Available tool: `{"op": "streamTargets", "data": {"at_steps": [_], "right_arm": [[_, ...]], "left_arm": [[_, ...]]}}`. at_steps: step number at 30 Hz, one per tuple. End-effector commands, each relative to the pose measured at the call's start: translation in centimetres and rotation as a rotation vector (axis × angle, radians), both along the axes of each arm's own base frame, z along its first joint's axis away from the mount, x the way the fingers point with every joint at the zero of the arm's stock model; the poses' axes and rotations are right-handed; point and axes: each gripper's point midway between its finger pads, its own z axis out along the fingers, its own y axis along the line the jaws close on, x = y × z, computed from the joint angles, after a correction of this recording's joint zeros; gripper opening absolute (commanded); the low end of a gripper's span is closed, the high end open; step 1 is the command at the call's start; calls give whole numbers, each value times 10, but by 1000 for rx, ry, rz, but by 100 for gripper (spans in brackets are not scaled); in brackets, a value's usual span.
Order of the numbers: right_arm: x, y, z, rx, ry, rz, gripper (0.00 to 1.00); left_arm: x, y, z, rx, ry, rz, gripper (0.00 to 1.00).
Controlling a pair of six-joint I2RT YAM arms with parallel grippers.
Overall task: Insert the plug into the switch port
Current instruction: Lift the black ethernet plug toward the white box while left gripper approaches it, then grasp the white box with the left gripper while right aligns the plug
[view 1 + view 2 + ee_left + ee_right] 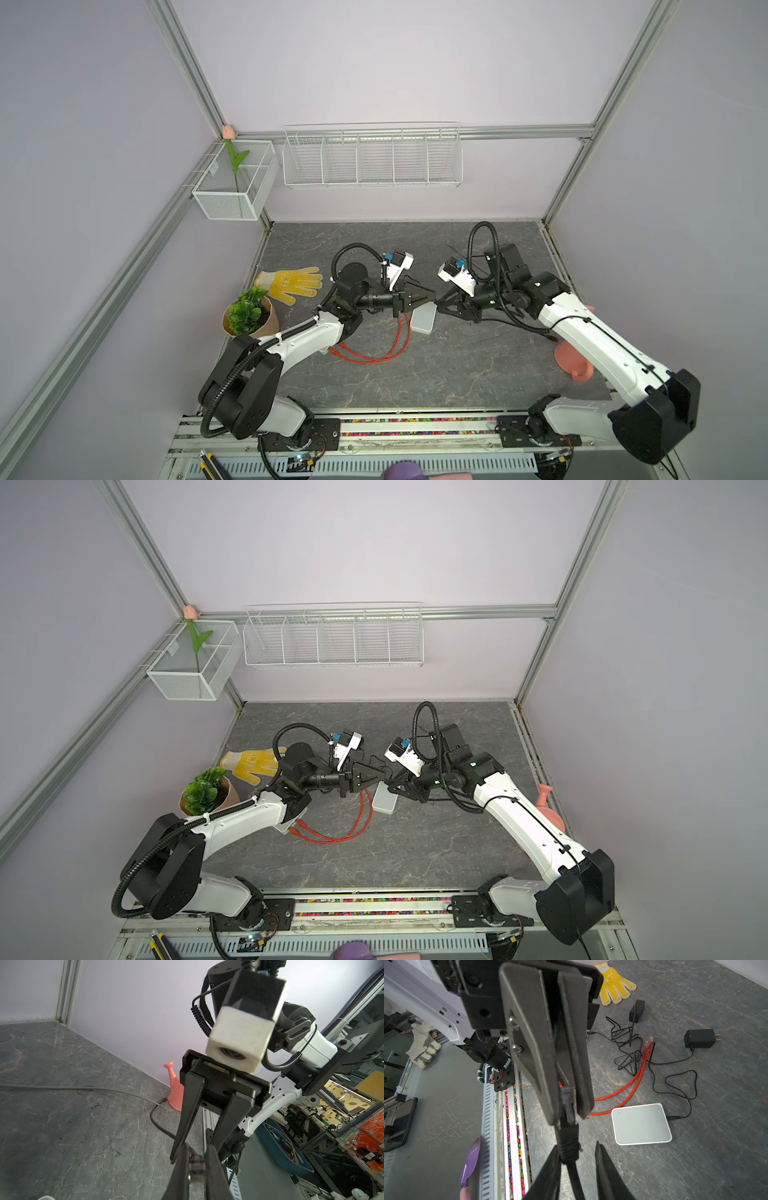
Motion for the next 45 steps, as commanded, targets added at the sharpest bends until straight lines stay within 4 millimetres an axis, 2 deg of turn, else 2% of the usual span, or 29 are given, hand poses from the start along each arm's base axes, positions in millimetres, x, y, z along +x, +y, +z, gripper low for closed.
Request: {"op": "streamTargets", "data": {"at_steps": [1, 9, 17, 18, 20, 21, 24, 25, 28, 30, 33, 36, 40, 43, 45], "right_arm": [[-3, -2, 0, -3, -24, 5, 32], [-1, -4, 10, 12, -73, -14, 31], [-10, 4, 11, 48, -42, 34, 7], [-10, 4, 11, 50, -41, 31, 7], [-7, 2, 7, 31, -46, -2, 7], [-2, -1, 1, -8, -59, -44, 6], [26, -28, -30, -251, -155, -257, 6], [35, -40, -41, -344, -196, -334, 7], [46, -67, -64, -520, -281, -459, 7], [51, -77, -75, -606, -346, -508, 7], [54, -81, -101, -713, -358, -509, 7], [51, -81, -131, -796, -320, -468, 7], [48, -75, -161, -815, -277, -426, 7], [49, -68, -168, -796, -264, -409, 7], [43, -66, -180, -782, -241, -381, 6]], "left_arm": [[-6, 0, 6, -32, -10, -46, 0], [-7, 0, -1, -11, -1, -53, 0], [-7, 0, 2, -23, 11, -58, 0], [-4, -1, 1, -16, 28, -48, 28], [6, -2, -7, 16, 60, -5, 94], [19, 2, -14, 45, 84, 64, 99], [65, 27, -55, 234, 186, 322, 99], [74, 35, -67, 296, 208, 378, 98], [84, 49, -95, 402, 249, 481, 97], [89, 56, -115, 465, 285, 530, 92], [91, 52, -149, 551, 361, 523, 78], [83, 36, -176, 637, 375, 491, 74], [81, 18, -196, 663, 399, 460, 71], [83, 16, -210, 695, 426, 456, 64], [84, 17, -215, 711, 434, 461, 60]]}}
